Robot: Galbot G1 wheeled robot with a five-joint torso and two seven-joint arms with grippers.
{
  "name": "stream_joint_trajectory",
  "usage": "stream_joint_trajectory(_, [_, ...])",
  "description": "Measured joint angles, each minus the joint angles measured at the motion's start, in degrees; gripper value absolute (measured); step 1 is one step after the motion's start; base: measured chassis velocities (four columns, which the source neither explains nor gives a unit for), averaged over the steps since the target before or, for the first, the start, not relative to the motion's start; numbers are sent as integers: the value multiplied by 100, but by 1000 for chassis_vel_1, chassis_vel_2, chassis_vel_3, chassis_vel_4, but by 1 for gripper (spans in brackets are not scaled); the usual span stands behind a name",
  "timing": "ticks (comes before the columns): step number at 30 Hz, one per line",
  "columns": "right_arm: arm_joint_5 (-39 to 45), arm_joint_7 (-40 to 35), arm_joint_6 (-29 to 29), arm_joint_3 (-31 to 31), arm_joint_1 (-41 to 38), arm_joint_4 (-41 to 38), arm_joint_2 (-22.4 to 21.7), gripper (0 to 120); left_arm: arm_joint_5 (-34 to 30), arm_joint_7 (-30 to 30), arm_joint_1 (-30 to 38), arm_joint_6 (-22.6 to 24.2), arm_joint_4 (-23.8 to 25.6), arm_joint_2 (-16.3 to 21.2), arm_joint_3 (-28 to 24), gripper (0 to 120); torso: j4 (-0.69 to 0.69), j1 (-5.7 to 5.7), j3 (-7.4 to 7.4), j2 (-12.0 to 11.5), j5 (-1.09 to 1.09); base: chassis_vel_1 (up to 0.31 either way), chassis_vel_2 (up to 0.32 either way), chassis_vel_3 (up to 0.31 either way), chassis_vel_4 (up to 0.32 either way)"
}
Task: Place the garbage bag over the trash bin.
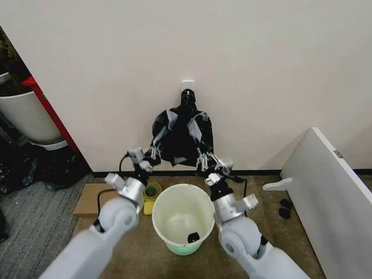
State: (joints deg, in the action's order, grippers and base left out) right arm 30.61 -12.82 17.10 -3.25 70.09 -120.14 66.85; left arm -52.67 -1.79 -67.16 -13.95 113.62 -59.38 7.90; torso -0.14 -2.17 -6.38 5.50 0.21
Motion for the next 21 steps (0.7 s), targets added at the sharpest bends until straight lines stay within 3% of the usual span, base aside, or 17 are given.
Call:
stream_joint_trajectory(5, [-315,-275,-152,38,473,-414,-156,0,348,-259,-577,-10,436,-61,228,0,1,0,0,0,1,0,0,0,0])
stream_joint_trajectory(11, [-620,-847,-290,194,1365,-1288,-318,0,1137,-1069,-1351,-34,1079,-101,842,0,0,0,0,0,2,0,0,0,0])
stream_joint_trajectory(21, [-980,-915,73,170,2155,-1748,-359,0,1627,-1405,-1634,-169,1302,-149,938,0,0,1,0,0,0,0,0,0,0])
